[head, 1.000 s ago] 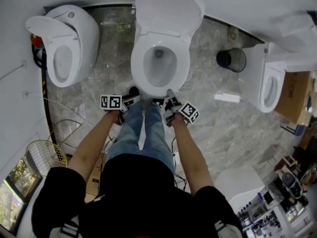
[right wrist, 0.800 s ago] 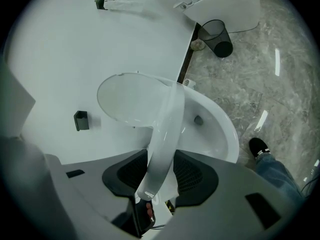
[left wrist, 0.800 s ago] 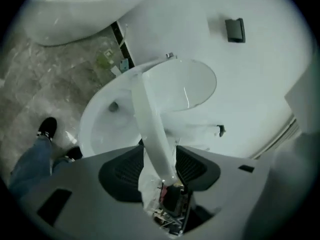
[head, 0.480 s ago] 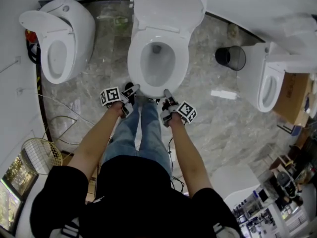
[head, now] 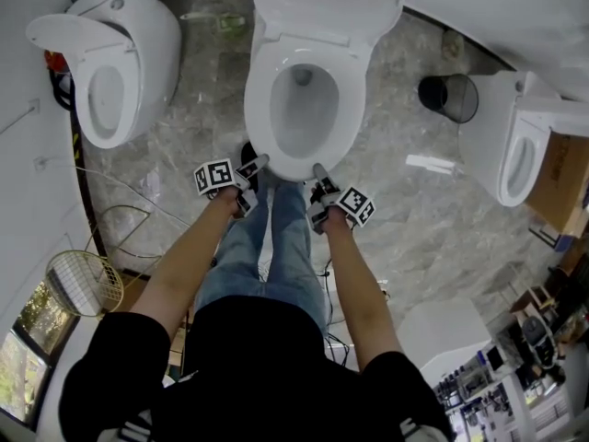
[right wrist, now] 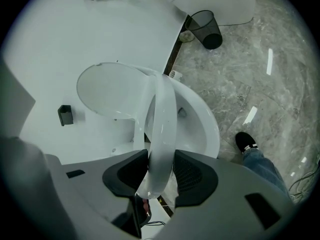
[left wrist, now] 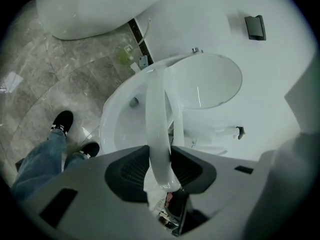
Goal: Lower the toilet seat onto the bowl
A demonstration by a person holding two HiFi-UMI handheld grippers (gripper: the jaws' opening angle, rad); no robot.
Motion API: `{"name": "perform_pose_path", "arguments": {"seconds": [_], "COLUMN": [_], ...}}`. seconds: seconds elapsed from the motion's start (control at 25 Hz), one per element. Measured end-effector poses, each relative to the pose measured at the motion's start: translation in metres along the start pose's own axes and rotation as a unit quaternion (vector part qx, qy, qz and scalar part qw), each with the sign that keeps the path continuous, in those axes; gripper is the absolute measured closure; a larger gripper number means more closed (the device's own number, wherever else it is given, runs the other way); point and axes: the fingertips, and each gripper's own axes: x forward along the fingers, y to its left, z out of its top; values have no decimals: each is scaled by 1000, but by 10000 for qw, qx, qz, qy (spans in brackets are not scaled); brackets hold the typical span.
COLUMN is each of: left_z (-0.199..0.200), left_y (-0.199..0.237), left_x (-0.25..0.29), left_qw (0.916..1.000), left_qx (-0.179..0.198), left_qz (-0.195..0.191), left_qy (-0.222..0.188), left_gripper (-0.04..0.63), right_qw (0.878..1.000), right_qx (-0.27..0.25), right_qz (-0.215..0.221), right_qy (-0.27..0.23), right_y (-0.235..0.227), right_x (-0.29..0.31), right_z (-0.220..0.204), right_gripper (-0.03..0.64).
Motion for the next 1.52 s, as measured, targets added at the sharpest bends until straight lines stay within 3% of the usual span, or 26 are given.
{"name": "perform_pose_path", "arguments": {"seconds": [1.36,1.52], "left_z": [-1,1], "left_y": [90,97], "left_x": [42,44], "left_qw": [9961,9940], "left_qx": [163,209], "left_qz": [779,973], "left_qy": [393,446], "left_gripper": [445,443], "right_qw": [9993,9977], "right_qx": [37,-119], "right_qz": [-360,-658], "right_qy": [85,81], "right_y": [-88,-94], "right_x": [49,52], "right_z": [-8,-6], "right_gripper": [417,407]}}
